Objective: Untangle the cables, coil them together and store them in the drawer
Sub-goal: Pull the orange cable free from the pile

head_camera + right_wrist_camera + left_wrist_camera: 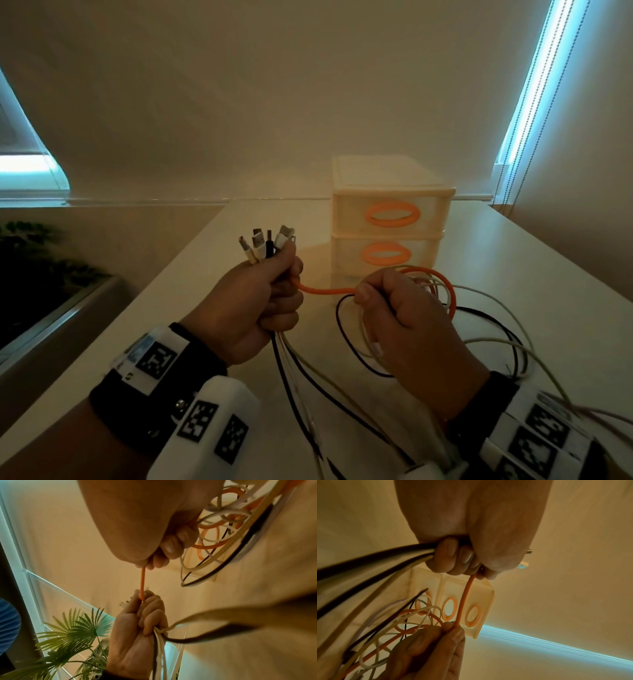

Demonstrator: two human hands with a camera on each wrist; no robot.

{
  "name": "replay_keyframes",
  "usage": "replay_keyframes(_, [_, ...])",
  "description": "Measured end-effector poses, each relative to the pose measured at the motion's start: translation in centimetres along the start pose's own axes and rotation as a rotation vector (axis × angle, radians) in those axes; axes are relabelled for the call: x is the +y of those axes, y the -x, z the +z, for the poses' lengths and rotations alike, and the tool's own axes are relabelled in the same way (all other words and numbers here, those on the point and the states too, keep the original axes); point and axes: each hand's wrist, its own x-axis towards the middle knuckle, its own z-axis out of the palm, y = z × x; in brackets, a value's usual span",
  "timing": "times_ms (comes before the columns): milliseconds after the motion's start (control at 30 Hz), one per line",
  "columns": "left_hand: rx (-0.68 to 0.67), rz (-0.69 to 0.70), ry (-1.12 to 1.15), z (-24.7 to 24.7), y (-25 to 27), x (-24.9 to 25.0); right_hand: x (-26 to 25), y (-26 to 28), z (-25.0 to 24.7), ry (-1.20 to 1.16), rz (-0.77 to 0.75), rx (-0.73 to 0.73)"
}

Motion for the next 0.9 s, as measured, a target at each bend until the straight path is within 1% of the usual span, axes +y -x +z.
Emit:
replay_keyframes(167, [-0.036,-0.082,-0.001,0.3,0.3,-0.1,-1.0,0.2,0.0,-0.059,-0.071,-0.003])
replay_keyframes(267, [-0.075,-0.073,0.000,0.5,0.5,0.1,-1.4,0.4,0.2,-0.040,-0.074,0.008])
replay_keyframes(300, [-0.062,-0.050,0.011,0.4,0.4,0.3,-1.4,0.4,0.2,-0.026,-0.069,-0.026])
replay_keyframes(333, [-0.031,-0.015,0.041,0.2,0.3,0.6,-1.5,0.5,0.1,0.006,-0.057,-0.099])
replay_keyframes(367, [0.014,0.028,0.089,-0.1,0.1,0.9,-1.6,0.5,0.0,0.062,-0.041,-0.207])
replay_keyframes(433, [0.130,0.127,0.208,-1.1,-0.2,1.8,-1.8,0.6,-0.3,0.186,-0.013,-0.404])
replay_keyframes(467, [0.195,0.173,0.262,-1.8,-0.4,2.3,-1.8,0.5,-0.6,0.216,0.007,-0.449])
replay_keyframes(533, [0.312,0.252,0.351,-3.2,-0.4,3.3,-1.8,0.3,-1.1,0.224,0.045,-0.455])
replay_keyframes(567, [0.344,0.279,0.386,-3.8,-0.4,3.7,-1.8,0.1,-1.3,0.235,0.054,-0.441])
replay_keyframes(600, [0.345,0.295,0.418,-4.0,-0.3,3.9,-1.7,-0.2,-1.6,0.256,0.063,-0.427])
replay_keyframes(667, [0.261,0.296,0.478,-3.7,-0.1,3.9,-1.4,-0.5,-2.0,0.304,0.096,-0.417])
replay_keyframes(733, [0.101,0.280,0.533,-3.1,0.1,3.5,-0.8,-0.6,-2.4,0.344,0.147,-0.382])
replay_keyframes(767, [-0.008,0.257,0.562,-2.8,0.3,3.4,-0.5,-0.8,-2.8,0.364,0.169,-0.333])
replay_keyframes(800, [-0.150,0.214,0.584,-2.6,0.5,3.4,-0.1,-1.1,-3.3,0.385,0.194,-0.265])
replay_keyframes(833, [-0.312,0.154,0.592,-2.5,0.6,3.2,0.2,-1.4,-3.9,0.401,0.222,-0.193])
replay_keyframes(867, [-0.438,0.085,0.567,-2.2,0.8,3.0,0.3,-1.8,-4.5,0.416,0.247,-0.132])
replay_keyframes(900, [-0.500,0.024,0.499,-1.7,1.1,2.5,0.3,-2.2,-5.1,0.435,0.255,-0.084])
